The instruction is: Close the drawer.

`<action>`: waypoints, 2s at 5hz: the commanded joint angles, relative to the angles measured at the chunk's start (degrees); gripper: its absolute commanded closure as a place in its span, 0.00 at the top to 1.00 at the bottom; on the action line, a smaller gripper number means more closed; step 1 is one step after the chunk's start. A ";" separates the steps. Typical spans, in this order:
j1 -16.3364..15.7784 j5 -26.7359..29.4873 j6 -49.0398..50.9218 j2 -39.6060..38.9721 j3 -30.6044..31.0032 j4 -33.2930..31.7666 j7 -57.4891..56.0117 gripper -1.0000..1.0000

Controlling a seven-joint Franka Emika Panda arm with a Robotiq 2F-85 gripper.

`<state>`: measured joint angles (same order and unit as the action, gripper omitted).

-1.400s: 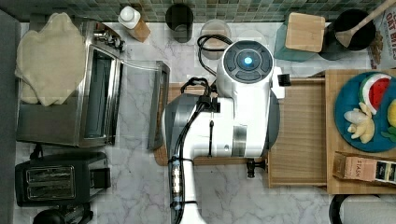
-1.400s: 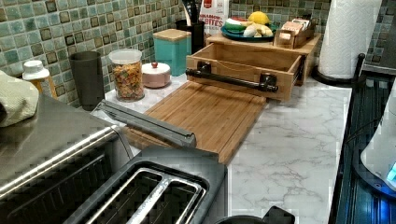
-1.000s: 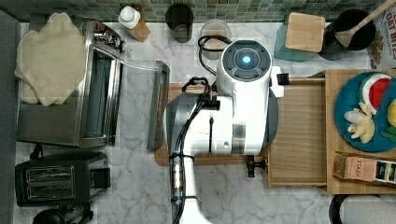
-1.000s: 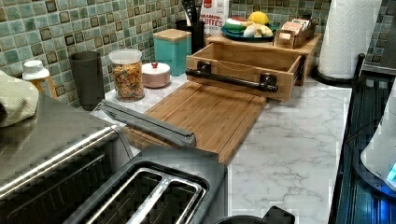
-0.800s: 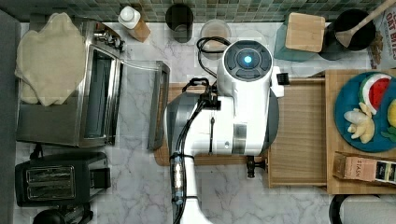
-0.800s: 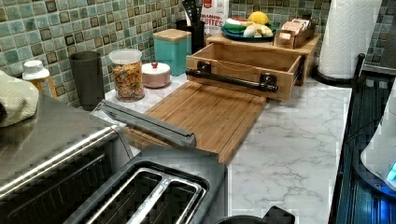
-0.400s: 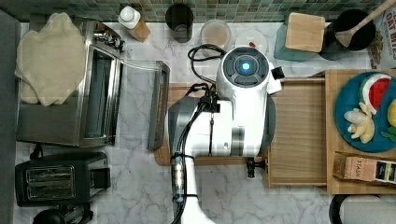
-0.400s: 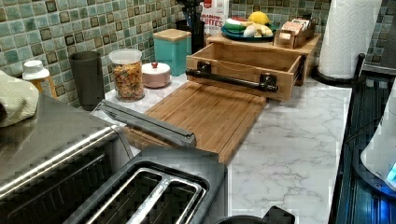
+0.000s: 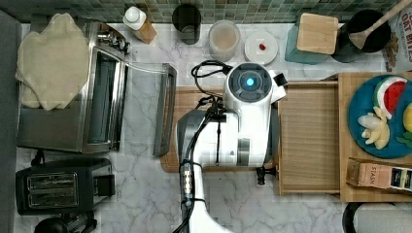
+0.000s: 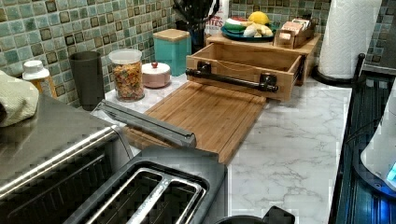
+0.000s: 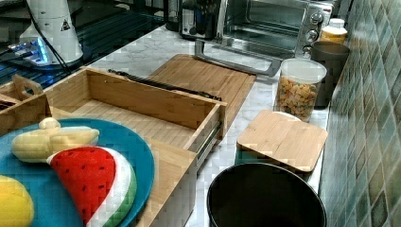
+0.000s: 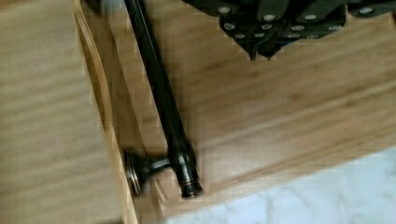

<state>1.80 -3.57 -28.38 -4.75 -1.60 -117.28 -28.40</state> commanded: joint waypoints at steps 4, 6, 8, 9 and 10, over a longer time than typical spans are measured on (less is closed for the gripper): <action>2.61 -4.51 -15.11 -6.90 -1.70 -7.42 -11.21 0.00; 2.27 -7.01 -19.00 -5.42 -3.28 -10.43 -10.12 0.00; 4.81 -9.65 -24.71 -5.30 -5.45 -11.17 -14.82 0.00; 6.91 -9.06 -27.92 -5.37 -6.95 -11.42 -18.80 0.00; 9.02 -8.65 -22.24 -6.91 -8.19 -7.27 -22.68 0.00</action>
<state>5.35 -12.13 -51.87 -12.41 -5.36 -130.59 -45.66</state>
